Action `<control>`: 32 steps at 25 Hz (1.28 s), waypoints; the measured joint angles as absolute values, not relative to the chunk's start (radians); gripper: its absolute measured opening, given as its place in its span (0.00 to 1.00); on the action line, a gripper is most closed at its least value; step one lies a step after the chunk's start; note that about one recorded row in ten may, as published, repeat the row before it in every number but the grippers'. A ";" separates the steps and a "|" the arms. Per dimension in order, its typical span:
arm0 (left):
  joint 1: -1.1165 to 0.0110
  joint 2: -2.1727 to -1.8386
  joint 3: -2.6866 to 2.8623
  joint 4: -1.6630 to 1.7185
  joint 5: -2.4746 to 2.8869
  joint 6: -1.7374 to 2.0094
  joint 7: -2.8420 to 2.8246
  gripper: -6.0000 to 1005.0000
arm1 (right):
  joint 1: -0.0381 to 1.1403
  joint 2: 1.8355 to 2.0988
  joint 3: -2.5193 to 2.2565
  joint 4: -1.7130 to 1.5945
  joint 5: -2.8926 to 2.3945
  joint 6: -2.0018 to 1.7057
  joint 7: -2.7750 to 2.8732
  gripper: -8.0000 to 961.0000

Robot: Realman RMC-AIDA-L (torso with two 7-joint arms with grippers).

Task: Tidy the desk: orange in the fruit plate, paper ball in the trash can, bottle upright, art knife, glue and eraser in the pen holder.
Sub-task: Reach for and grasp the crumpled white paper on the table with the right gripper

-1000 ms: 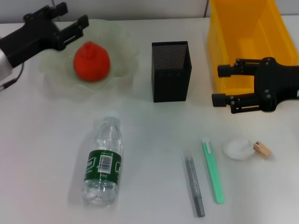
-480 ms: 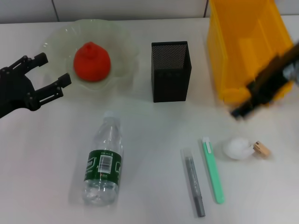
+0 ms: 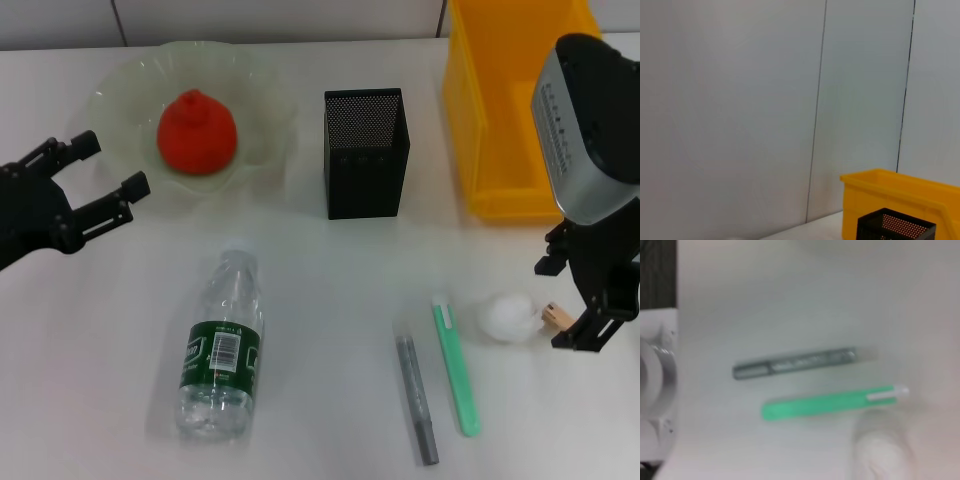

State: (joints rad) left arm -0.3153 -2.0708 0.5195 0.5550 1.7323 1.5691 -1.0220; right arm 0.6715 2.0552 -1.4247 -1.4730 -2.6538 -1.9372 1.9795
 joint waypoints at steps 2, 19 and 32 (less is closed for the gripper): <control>-0.310 -2.071 0.517 0.546 1.732 1.569 -1.022 0.84 | 0.673 2.055 -1.424 -1.448 -2.663 -1.914 1.952 0.85; -0.293 -2.073 0.527 0.519 1.735 1.598 -1.003 0.84 | 0.727 2.062 -1.439 -1.185 -2.652 -1.758 1.882 0.80; -0.300 -2.068 0.600 0.527 1.739 1.595 -0.973 0.84 | 0.725 2.076 -1.514 -1.142 -2.652 -1.646 1.908 0.73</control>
